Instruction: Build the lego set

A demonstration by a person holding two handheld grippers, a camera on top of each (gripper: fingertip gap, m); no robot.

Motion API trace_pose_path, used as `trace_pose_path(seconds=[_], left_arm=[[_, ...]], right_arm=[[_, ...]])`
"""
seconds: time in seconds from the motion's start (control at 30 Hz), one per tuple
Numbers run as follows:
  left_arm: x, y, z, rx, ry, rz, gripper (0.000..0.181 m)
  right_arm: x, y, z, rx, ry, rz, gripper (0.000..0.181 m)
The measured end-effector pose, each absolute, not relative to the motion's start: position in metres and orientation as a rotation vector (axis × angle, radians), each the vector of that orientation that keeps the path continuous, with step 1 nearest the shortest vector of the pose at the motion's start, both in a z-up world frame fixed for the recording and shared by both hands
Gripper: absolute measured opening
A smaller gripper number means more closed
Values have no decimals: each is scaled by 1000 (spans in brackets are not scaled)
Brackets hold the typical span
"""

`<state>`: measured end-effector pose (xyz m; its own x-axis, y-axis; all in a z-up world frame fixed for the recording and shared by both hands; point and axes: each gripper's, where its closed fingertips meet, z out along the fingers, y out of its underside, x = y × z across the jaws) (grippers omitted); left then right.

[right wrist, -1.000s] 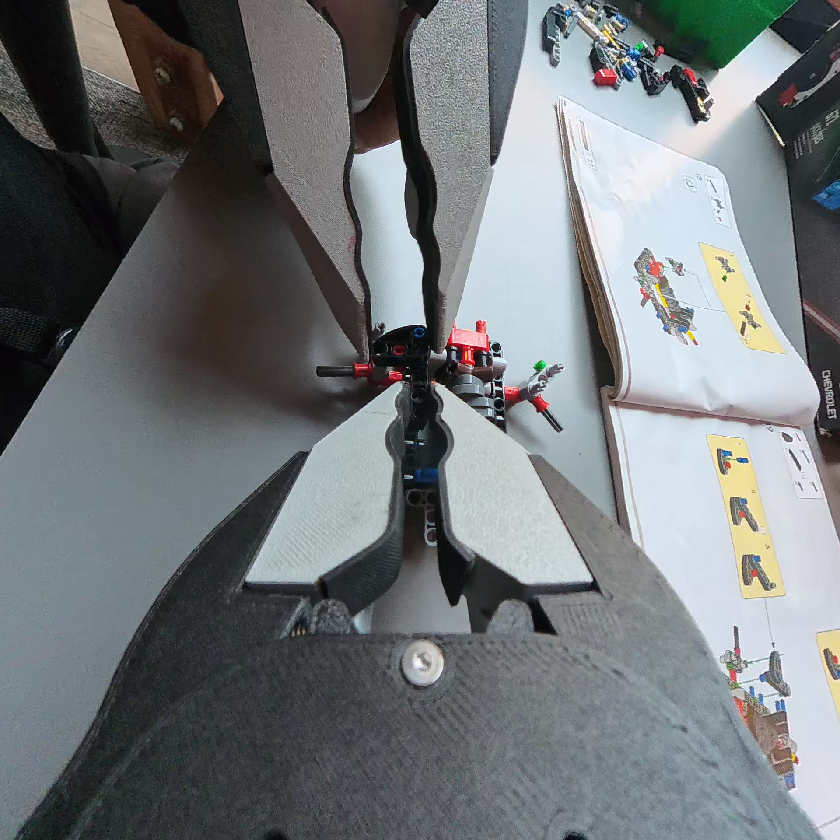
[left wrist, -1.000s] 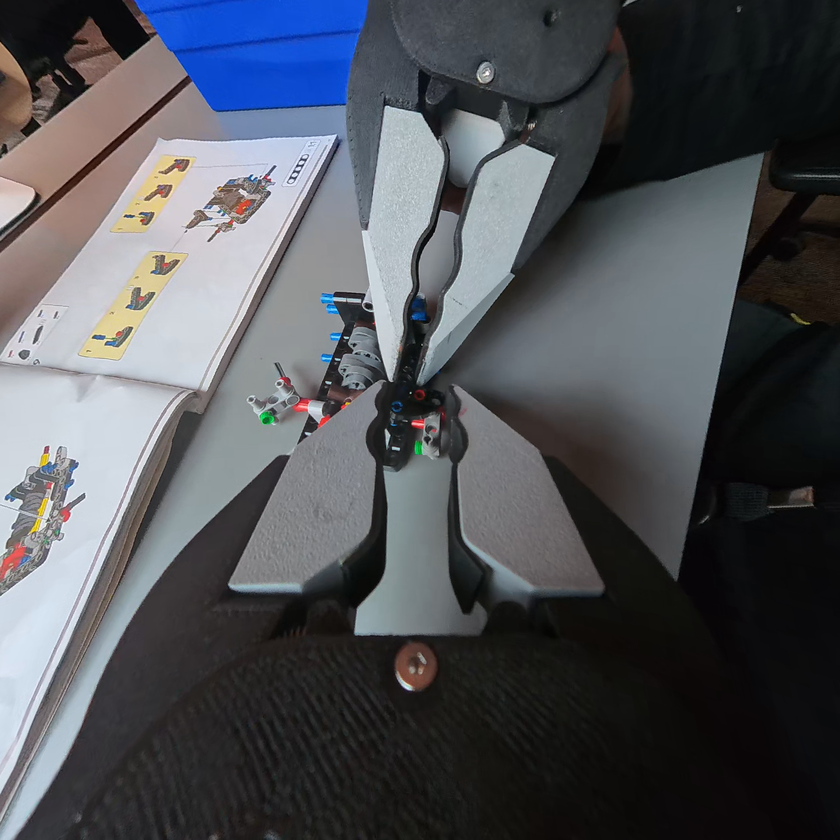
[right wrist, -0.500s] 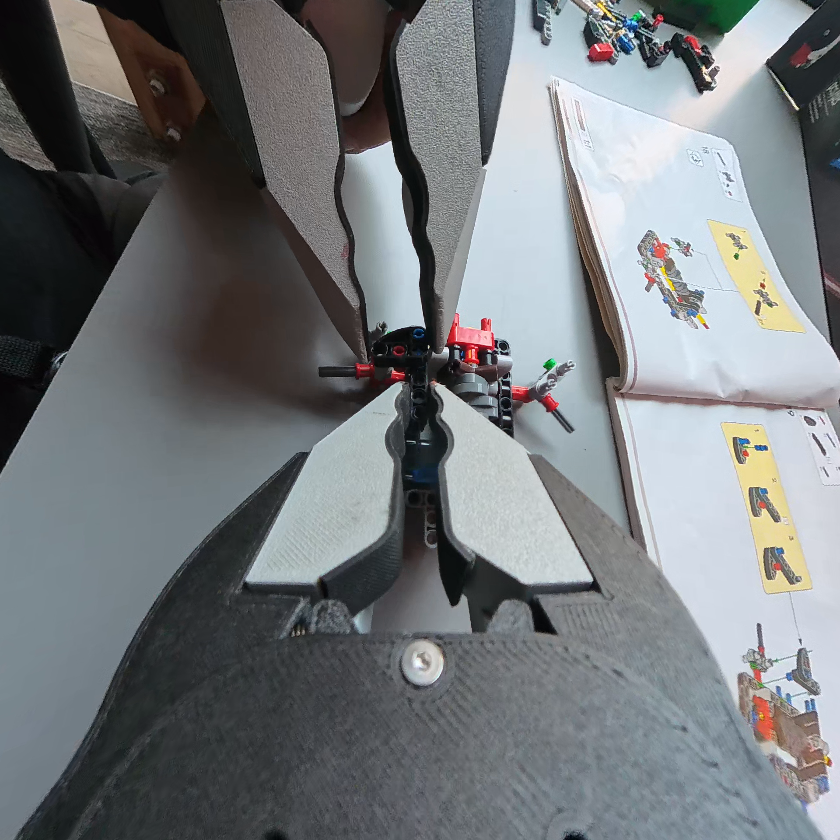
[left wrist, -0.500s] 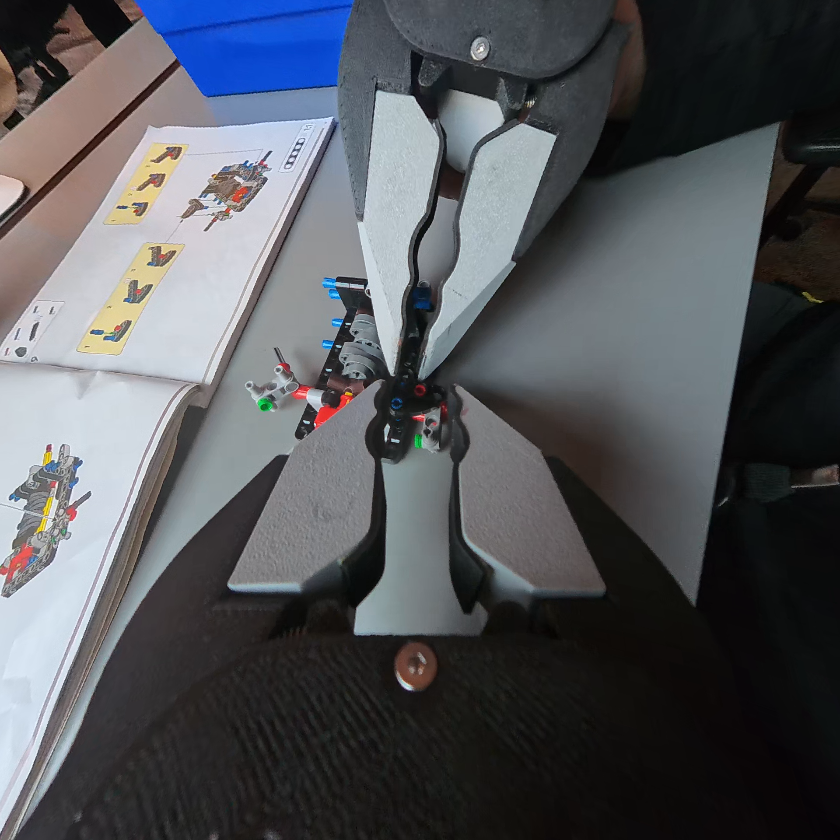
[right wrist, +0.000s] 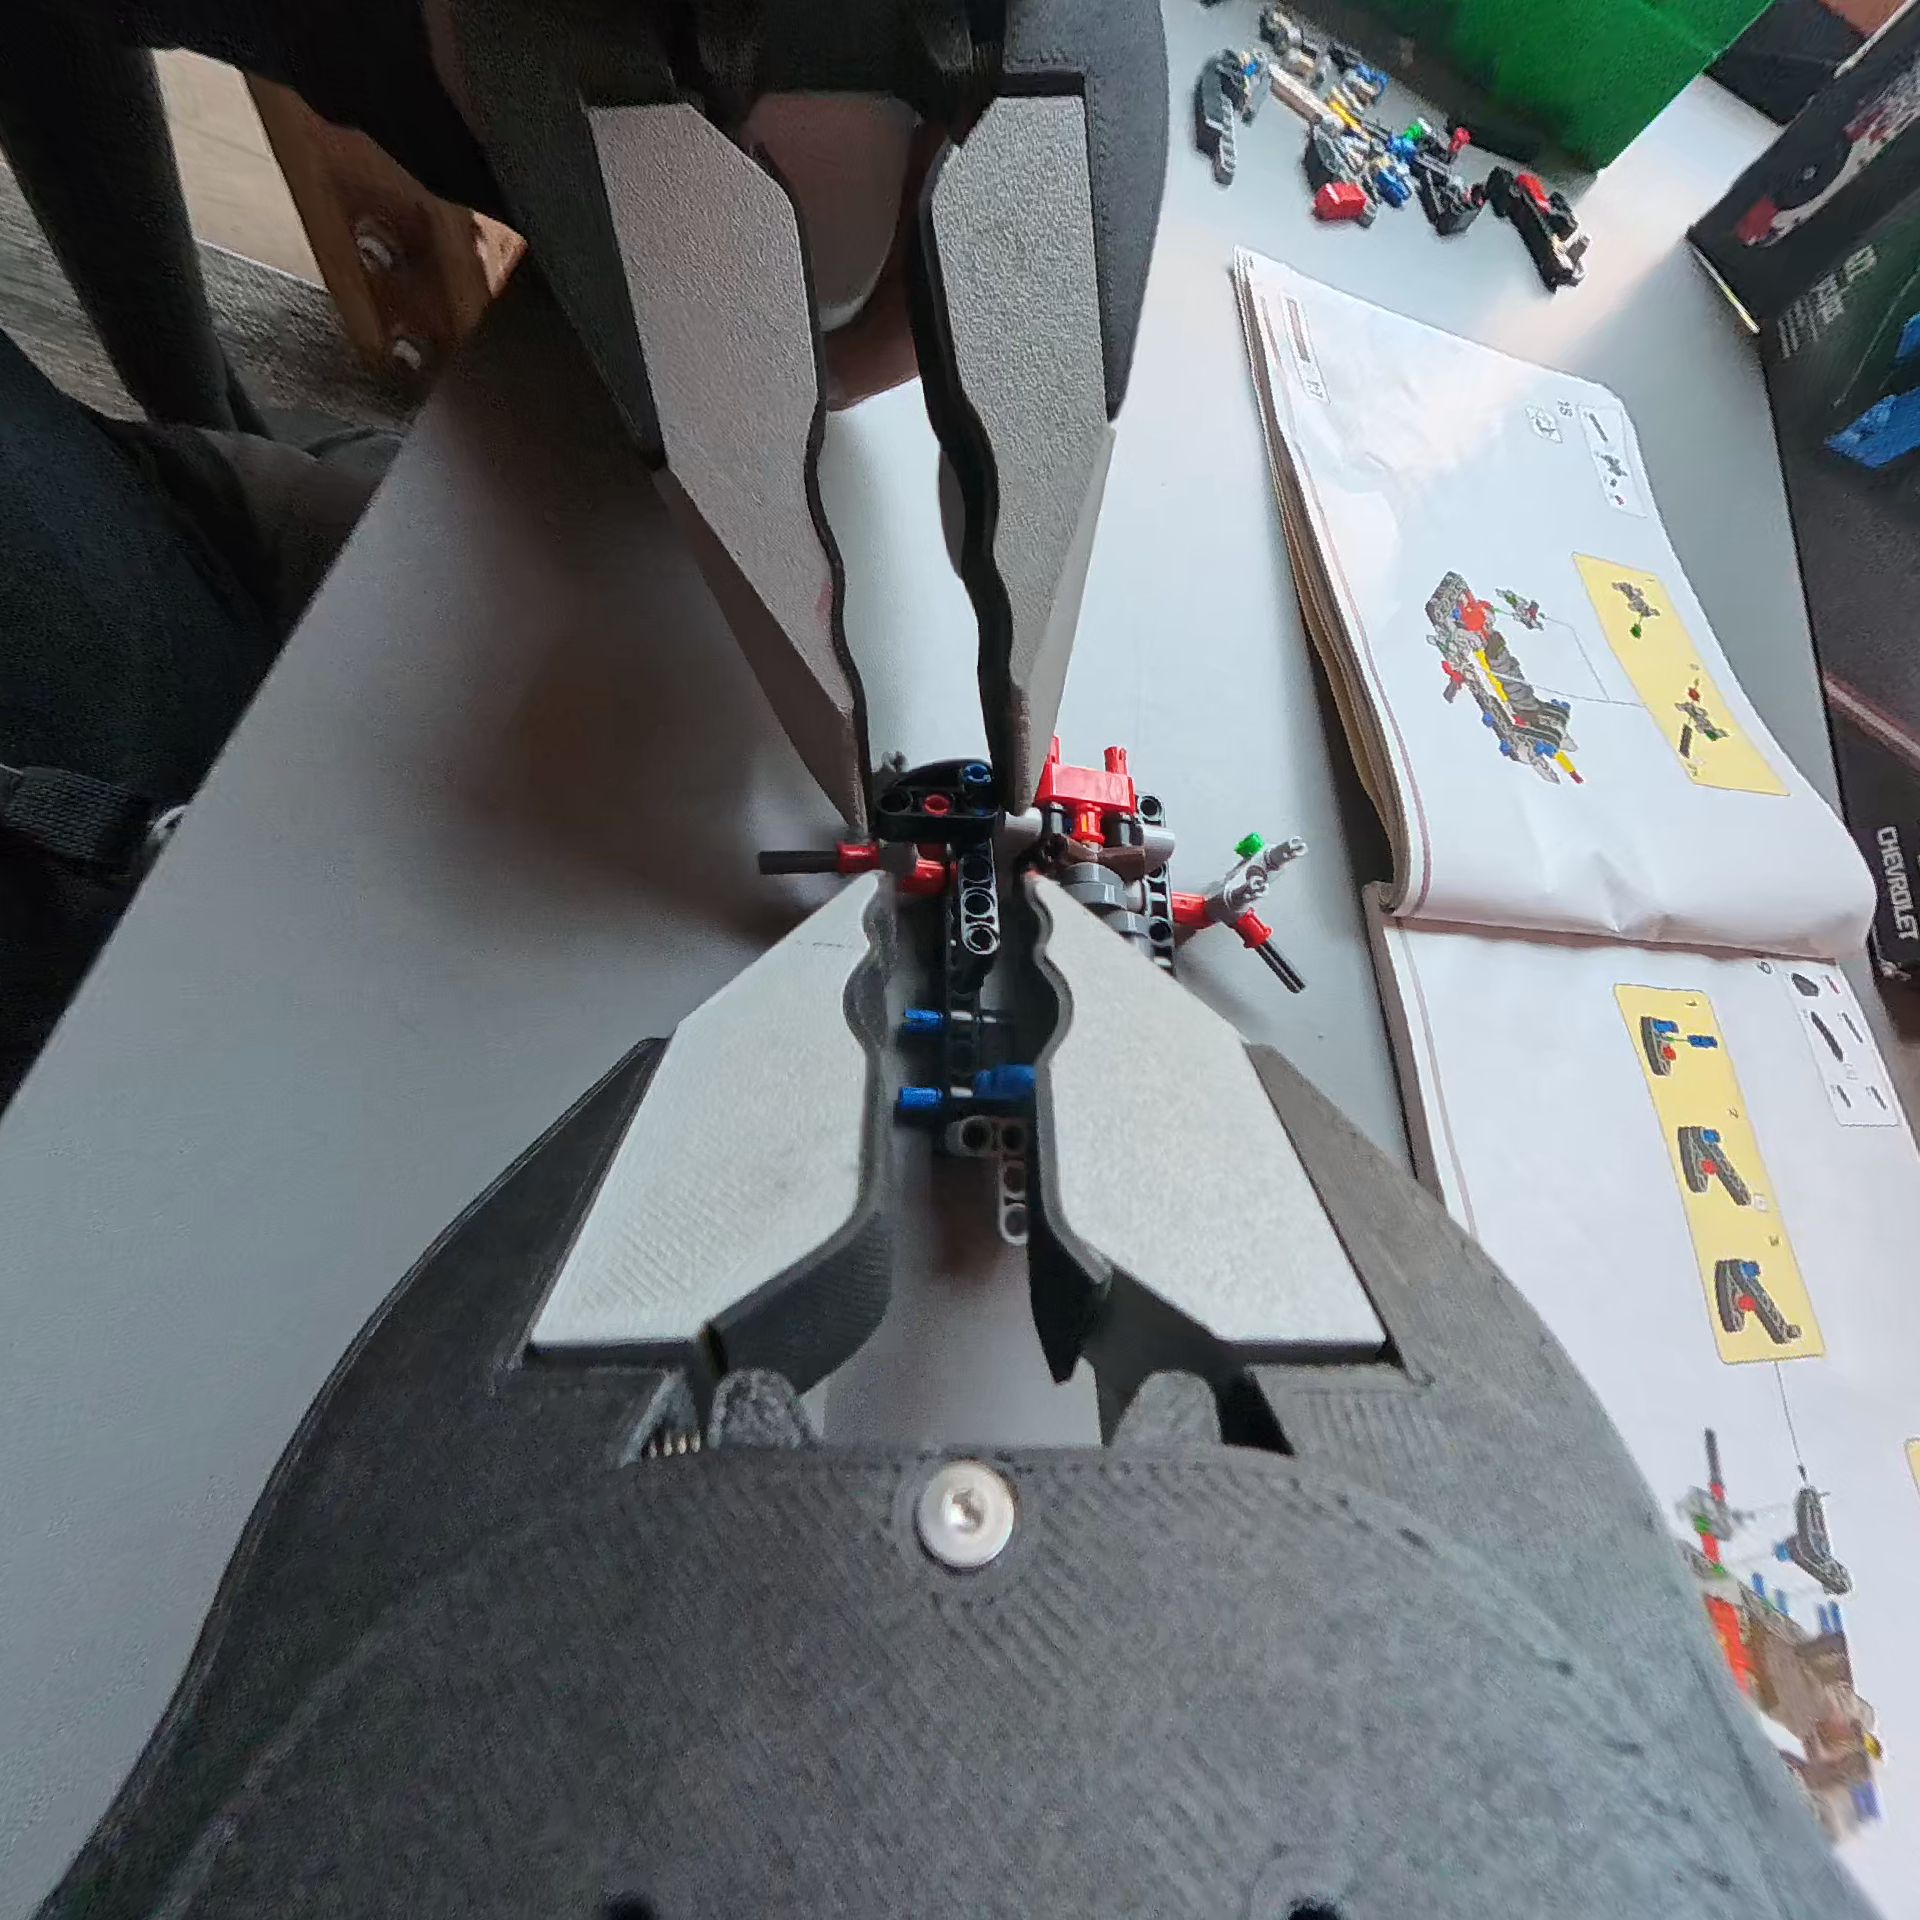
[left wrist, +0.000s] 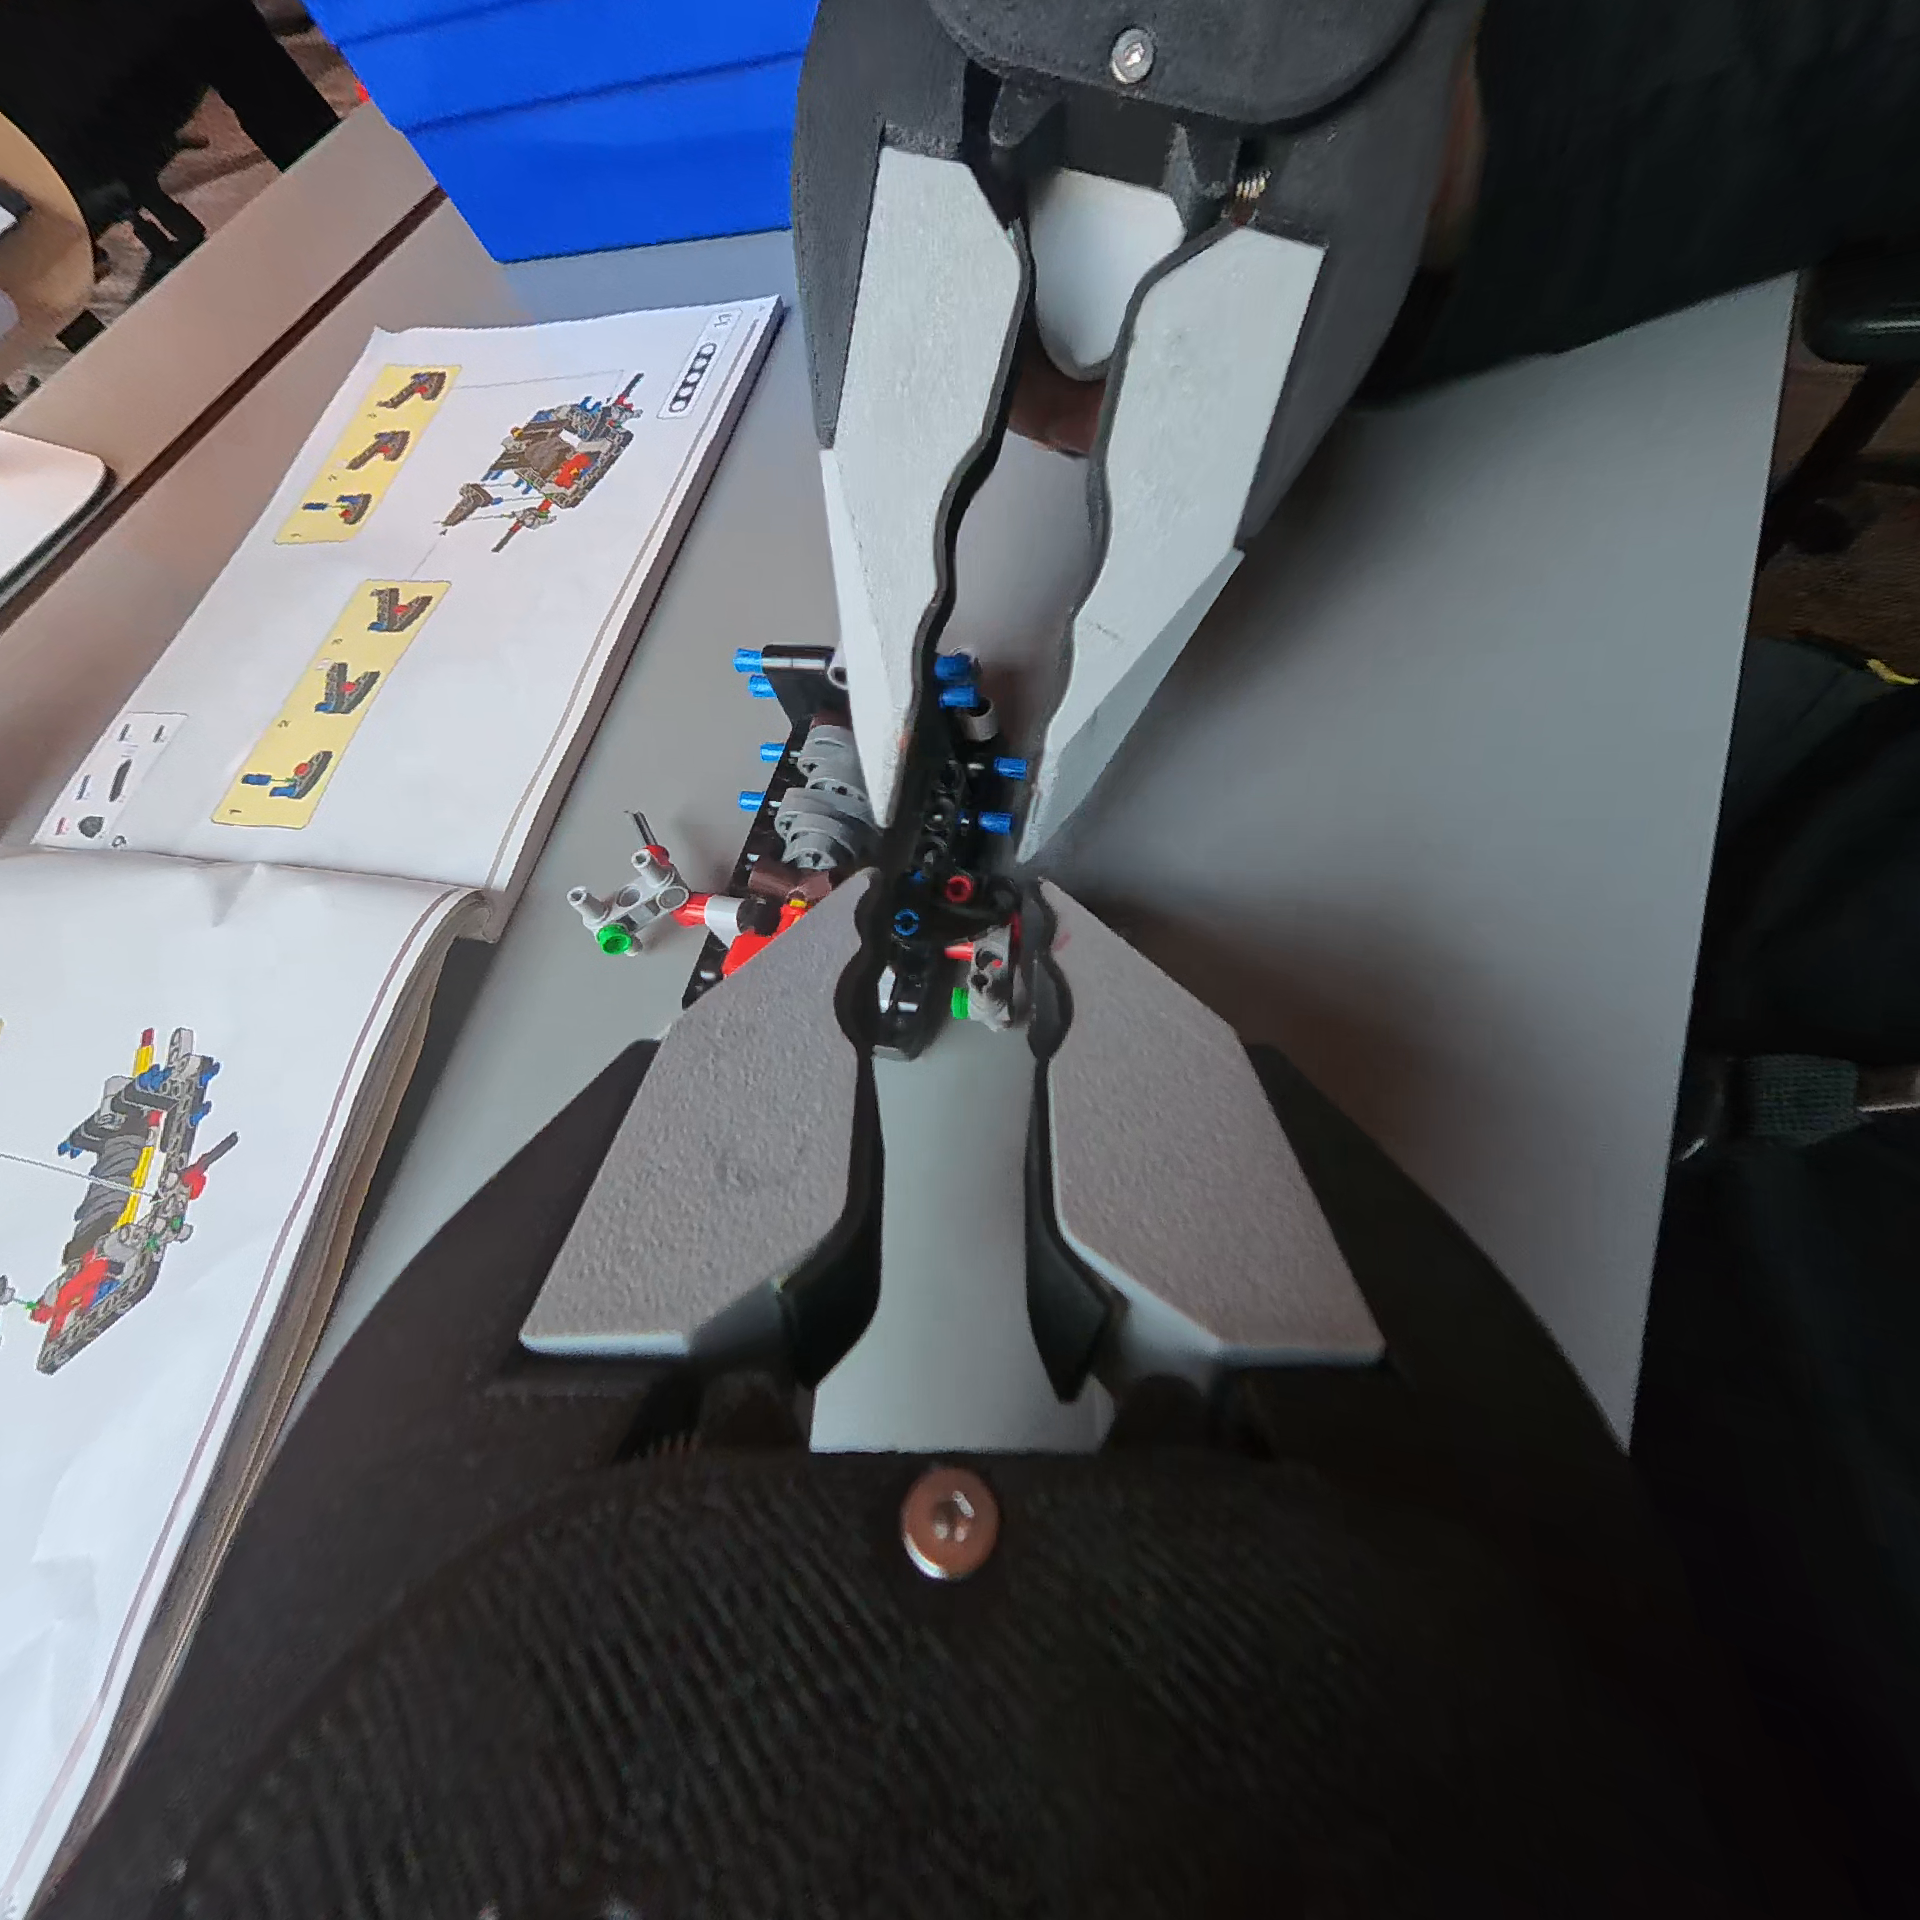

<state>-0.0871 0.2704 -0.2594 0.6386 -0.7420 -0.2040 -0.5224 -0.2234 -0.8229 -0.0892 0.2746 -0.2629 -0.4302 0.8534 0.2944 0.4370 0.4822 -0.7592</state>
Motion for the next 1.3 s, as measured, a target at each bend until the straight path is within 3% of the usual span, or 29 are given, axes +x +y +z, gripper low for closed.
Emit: trace_pose_path(seconds=[0.23,0.37,0.87,1.13,1.3], left_arm=[[-84,268,-259,-1854,1084,-187,21],[-81,267,-257,-1819,1125,-135,21],[-92,264,-256,-1875,1036,-196,29],[-95,266,-254,-1874,1055,-299,17],[-93,253,-251,-1697,1384,-218,13]], right_arm=[[-92,266,-257,-1087,-2038,939,21],[-90,271,-262,-1096,-2053,910,4],[-90,275,-258,-1121,-2046,921,3],[-88,272,-261,-1119,-2081,943,4],[-86,271,-259,-1109,-2105,978,3]])
